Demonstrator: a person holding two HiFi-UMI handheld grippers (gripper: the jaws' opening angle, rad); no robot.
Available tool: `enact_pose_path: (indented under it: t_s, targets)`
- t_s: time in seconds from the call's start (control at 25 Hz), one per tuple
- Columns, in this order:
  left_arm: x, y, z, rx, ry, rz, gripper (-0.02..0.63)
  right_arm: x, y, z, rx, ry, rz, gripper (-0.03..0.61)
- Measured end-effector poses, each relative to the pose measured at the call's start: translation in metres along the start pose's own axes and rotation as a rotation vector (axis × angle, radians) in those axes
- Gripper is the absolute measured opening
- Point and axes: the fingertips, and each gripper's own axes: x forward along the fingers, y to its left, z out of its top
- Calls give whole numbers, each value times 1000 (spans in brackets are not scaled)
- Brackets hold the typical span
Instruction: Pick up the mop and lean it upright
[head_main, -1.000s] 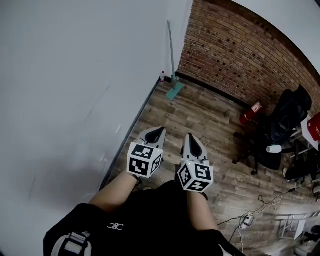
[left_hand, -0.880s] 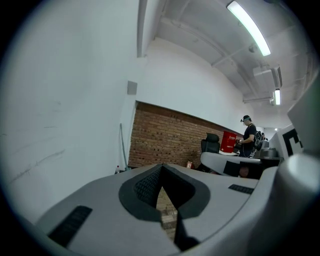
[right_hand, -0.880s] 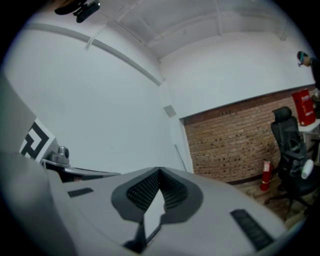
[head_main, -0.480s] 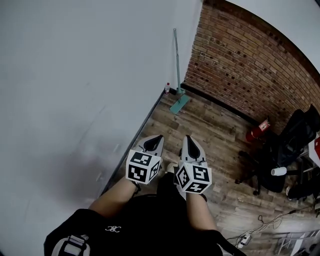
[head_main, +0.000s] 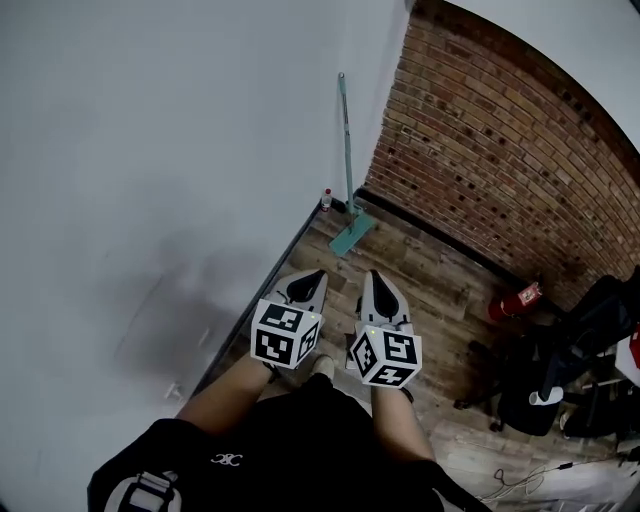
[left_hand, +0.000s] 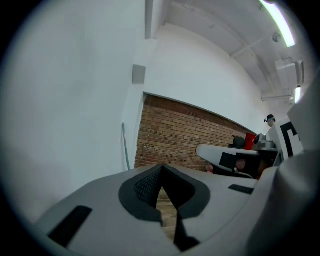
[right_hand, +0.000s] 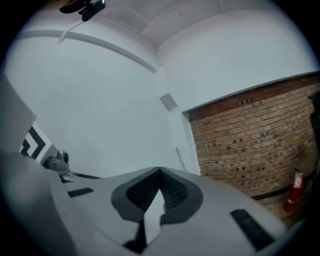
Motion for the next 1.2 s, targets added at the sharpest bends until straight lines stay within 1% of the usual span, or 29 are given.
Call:
enact_pose_path:
  t_s: [0.2,0.36,0.52,0.68,0.8,1.04,1.2]
  targets:
    - [74,10,29,-9,7,23,-3,60,-49,15,3,19,34,9]
    - [122,17,50,-15,-2,39,-3,100,-78,24,1,25,63,9]
    - [153,26,64,-16,4,67,-3,137,-99,33,16,35,88,9]
    - [172,45,66,-40,9,105,-3,166,-105,36,-5,40,117,9]
    - [189,62,71,-38,9,118,-3,190,-109,34,-13,50,120,9]
    - [245,95,87,-29,11,105,-3,250,-129,33,-27,59,97,11]
    - [295,122,106,-52,-10,72,-3,306,-145,34,-53,72,90,11]
